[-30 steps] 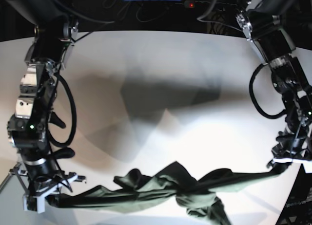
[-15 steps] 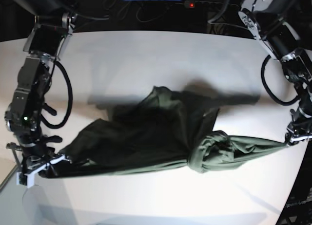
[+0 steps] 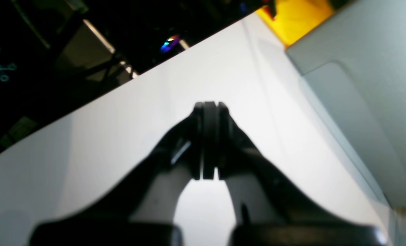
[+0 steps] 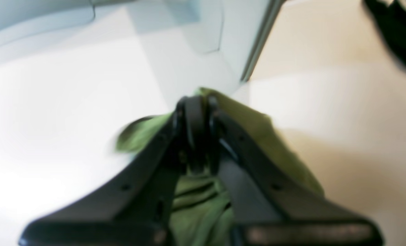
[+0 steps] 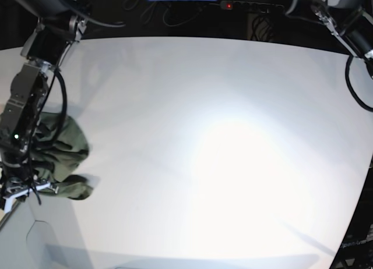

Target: Layout the t-shirt on the table in an organized manner, then fold the t-shirt properly

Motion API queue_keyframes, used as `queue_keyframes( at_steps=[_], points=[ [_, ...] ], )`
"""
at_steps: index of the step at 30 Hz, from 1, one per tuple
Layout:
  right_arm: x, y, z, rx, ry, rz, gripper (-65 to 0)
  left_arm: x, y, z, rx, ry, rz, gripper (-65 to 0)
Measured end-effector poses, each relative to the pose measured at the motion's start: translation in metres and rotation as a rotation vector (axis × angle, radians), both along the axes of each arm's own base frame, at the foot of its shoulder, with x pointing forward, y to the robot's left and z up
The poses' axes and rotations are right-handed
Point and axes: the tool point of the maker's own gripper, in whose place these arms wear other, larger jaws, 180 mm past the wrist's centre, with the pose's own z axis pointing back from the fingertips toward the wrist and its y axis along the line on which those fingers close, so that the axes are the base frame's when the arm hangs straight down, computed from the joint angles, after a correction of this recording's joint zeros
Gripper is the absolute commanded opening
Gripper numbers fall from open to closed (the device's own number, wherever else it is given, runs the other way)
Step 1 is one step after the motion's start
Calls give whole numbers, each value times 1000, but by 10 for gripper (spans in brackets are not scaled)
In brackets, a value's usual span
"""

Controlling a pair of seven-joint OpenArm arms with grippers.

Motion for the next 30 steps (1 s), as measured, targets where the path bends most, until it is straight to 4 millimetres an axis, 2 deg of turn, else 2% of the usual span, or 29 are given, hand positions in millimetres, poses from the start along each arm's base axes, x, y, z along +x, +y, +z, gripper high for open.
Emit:
queue_keyframes(
  at_steps=[2,4,7,9,12,14,16,21,24,28,30],
  points=[
    [-5,6,-6,-9,20,11,-650,-6,-2,-9,-25,10,3,-646],
    [-4,27,-9,-5,35,57,-650,-2,-13,-13,-69,-15,-18,-646],
    [-3,55,22,-35,-64,135,-650,4,-36,-22,-154,-53,-66,-645],
    [-3,69,39,-82,-100,173,-650,1,-42,-31,-165,-29,-83,-645],
    [3,103,40,-75,-101,269,-650,6,-49,-29,-176,-39,-106,-645],
    [10,116,50,-84,-117,300,-650,13,-61,-27,-210,-66,-142,-645],
    [19,128,74,-109,-177,330,-650,16,-69,-29,-227,-71,-161,-645],
    [37,174,127,-108,-303,426,-650,17,-88,-37,-278,-65,-212,-645],
    [42,204,177,-94,-421,488,-650,18,-95,-39,-294,-65,-230,-645],
    [41,221,242,-59,-556,502,-650,14,-94,-44,-296,-52,-225,-645],
    [38,231,267,-40,-611,520,-650,11,-94,-47,-296,-41,-226,-628]
  ],
)
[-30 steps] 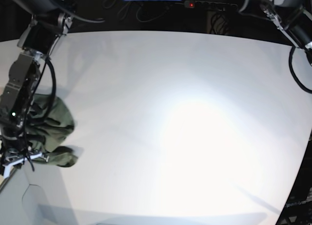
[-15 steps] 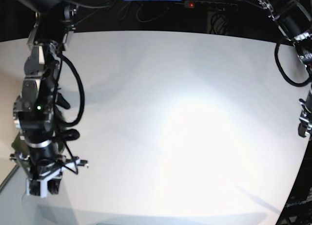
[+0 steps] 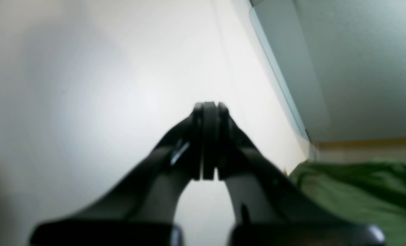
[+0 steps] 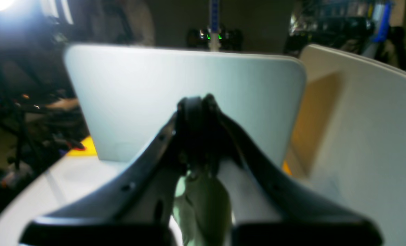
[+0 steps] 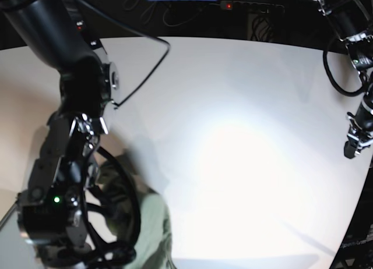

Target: Layout the t-shirt on the table in an organized manner, then fold the t-shirt properly

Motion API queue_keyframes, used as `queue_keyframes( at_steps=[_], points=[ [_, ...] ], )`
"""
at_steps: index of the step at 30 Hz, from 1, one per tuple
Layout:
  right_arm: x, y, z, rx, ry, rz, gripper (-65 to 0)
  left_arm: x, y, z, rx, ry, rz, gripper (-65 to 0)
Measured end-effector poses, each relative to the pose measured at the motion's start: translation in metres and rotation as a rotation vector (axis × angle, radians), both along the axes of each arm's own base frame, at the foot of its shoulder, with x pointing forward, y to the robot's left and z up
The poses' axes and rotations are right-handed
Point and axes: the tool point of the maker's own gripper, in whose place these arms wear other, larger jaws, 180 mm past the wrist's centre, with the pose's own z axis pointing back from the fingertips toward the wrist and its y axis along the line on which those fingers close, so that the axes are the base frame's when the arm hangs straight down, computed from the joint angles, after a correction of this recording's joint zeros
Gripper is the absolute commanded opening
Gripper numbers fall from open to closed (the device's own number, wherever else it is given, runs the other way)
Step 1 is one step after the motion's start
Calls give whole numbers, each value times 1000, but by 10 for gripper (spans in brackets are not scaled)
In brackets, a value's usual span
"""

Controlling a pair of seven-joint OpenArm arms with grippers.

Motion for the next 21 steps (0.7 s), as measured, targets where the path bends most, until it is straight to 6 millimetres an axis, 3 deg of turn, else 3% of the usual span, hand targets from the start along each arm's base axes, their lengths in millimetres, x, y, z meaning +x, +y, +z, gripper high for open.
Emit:
queue_keyframes(
  at_steps=[2,4,6,8,13,16,21],
  points=[
    [-5,10,24,24,-52,28,-650,-1,2,1,5,2,1,-557],
    [-11,19,42,49,-97,55,-650,-1,7,5,19,-1,1,-436],
    [-12,27,49,57,-108,74,-650,0,12,10,32,-6,7,-338],
    [-7,37,49,33,-97,89,-650,0,13,11,35,-10,11,-290],
    [-11,67,43,-36,-83,147,-650,7,-6,7,14,-18,-18,-280],
    [-14,80,41,-62,-94,172,-650,14,-43,4,-10,-22,-95,-280],
    [-16,97,26,-101,-64,207,-650,26,-101,22,9,-83,-226,-280]
  ],
)
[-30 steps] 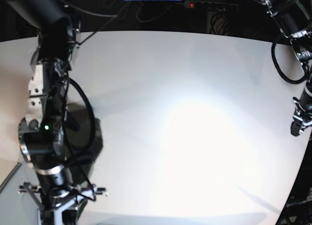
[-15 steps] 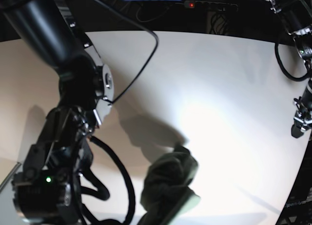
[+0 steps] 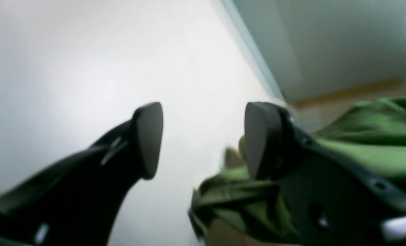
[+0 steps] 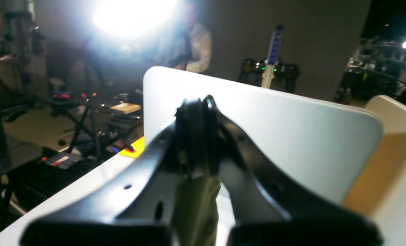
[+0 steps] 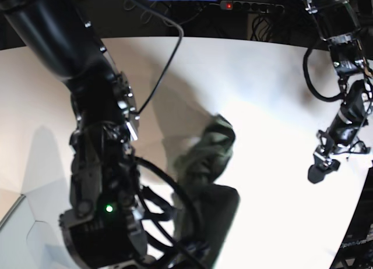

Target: Layout the t-shirt on the table in an organized manner, then fold the t-shirt properly

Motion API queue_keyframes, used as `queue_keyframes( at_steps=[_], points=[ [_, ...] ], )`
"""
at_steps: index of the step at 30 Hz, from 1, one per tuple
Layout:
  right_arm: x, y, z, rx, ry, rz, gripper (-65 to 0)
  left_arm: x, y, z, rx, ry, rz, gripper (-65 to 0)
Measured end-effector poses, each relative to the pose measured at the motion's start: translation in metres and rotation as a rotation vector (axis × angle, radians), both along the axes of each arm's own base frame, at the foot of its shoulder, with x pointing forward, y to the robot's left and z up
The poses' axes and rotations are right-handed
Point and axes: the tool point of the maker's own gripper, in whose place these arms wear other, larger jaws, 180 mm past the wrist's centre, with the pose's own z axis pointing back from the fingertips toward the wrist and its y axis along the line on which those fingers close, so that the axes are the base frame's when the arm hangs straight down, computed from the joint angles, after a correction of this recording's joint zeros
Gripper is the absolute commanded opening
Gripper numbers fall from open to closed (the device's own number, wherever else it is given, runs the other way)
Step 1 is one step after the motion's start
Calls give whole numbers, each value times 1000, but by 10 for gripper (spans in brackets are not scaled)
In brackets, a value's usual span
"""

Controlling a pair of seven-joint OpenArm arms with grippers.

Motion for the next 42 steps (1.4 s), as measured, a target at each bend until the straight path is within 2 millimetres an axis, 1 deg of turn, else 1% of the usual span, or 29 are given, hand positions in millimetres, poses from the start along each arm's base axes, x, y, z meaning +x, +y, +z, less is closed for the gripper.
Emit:
queue_keyframes(
  at_steps=[1,5,8,10,13,15,17,21,24,27,29,31,34,36,38,39,42],
  points=[
    [1,0,0,-4,-1,-4,-650,-1,-11,-2,-1,3,-27,-280],
    [-3,9,2,-18,-12,17,-650,-10,-77,-21,-21,53,-185,-280],
    [0,8,6,-24,-20,6,-650,-15,-121,-30,-23,78,-302,-280],
    [2,8,10,-30,-20,2,-650,-19,-148,-35,-20,93,-377,-280],
    [-1,9,23,-28,-53,5,-650,-24,-175,-39,-20,105,-453,-280],
    [-4,9,33,-27,-78,6,-650,-19,-185,-39,-12,102,-481,-280],
    [-5,9,38,-29,-89,3,-650,-16,-194,-40,36,105,-507,-280],
    [-5,10,45,-35,-96,2,-650,-19,-219,-45,56,109,-541,-280],
    [-2,12,47,-43,-101,1,-650,-17,-227,-45,69,101,-534,-280],
    [-4,24,43,-72,-96,20,-650,-15,-232,-48,90,102,-524,-279],
    [-5,28,42,-87,-101,22,-650,-16,-234,-52,122,110,-524,-279],
    [-5,28,42,-113,-118,-11,-650,-14,-235,-54,158,109,-511,-279],
    [-9,38,40,-135,-127,7,-650,-12,-239,-56,205,109,-503,-279],
    [-9,39,39,-136,-125,12,-650,-11,-241,-57,226,106,-499,-279],
    [-9,38,40,-135,-127,10,-650,-2,-230,-57,282,71,-441,-279],
    [-9,38,40,-135,-128,9,-650,3,-225,-61,301,60,-409,-280],
    [-9,38,40,-134,-129,7,-650,0,-215,-88,319,111,-381,-280]
  ],
)
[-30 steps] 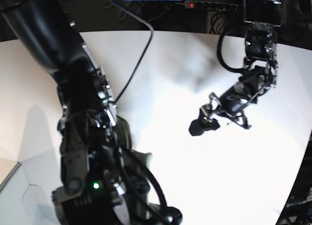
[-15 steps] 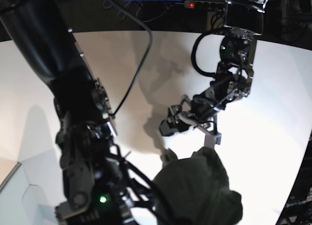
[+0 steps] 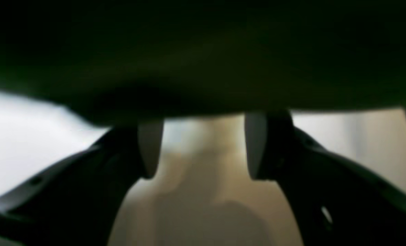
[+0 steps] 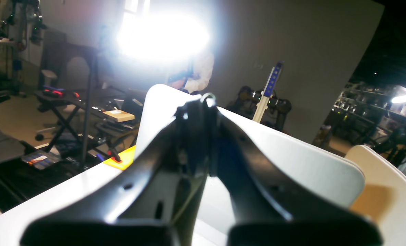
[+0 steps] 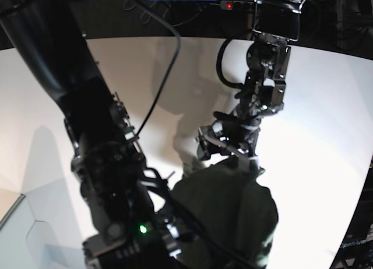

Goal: Layout the t-shirt on the table in an organized manner, then fold the t-shirt properly
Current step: 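Grasp the shirt with the left gripper beside the right arm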

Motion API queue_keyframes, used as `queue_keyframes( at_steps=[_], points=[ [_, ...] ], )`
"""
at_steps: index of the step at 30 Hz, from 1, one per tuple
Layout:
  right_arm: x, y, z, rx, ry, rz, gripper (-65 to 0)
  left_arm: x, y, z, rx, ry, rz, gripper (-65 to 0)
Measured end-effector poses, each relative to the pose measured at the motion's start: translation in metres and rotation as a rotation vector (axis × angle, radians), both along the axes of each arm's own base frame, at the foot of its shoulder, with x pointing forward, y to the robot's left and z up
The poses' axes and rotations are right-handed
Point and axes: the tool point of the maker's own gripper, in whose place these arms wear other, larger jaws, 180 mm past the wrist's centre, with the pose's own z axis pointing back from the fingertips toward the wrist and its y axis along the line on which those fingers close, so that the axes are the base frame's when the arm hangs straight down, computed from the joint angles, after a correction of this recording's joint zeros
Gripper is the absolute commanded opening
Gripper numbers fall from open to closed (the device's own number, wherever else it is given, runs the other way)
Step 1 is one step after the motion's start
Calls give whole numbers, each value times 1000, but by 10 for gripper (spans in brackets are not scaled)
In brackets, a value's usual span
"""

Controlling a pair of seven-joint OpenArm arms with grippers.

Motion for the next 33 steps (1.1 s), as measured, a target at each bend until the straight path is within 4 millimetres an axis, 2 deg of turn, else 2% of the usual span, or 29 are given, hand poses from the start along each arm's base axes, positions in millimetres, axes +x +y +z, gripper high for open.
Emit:
queue_keyframes(
  at_steps=[4,8,11,14,17,23,29,33],
  points=[
    [-2,0,3,1,-7,0,-650,-3,18,-17,25,13,37,-280],
    [-4,-2,12,4,-29,-5,-650,10,51,-1,63,-73,113,-280],
    [-5,-1,15,3,-38,-3,-650,15,68,14,57,-102,153,-280],
    [-4,-2,15,1,-36,-7,-650,13,81,12,60,-85,176,-280],
    [-4,-2,16,2,-36,-6,-650,5,73,4,64,-59,149,-280],
    [-4,-2,16,2,-36,-7,-650,0,38,2,52,-58,64,-280],
    [-5,1,15,-3,-38,-1,-650,21,24,27,61,-128,23,-280],
    [-5,0,15,-3,-39,-2,-650,29,6,40,69,-166,-29,-280]
  ],
)
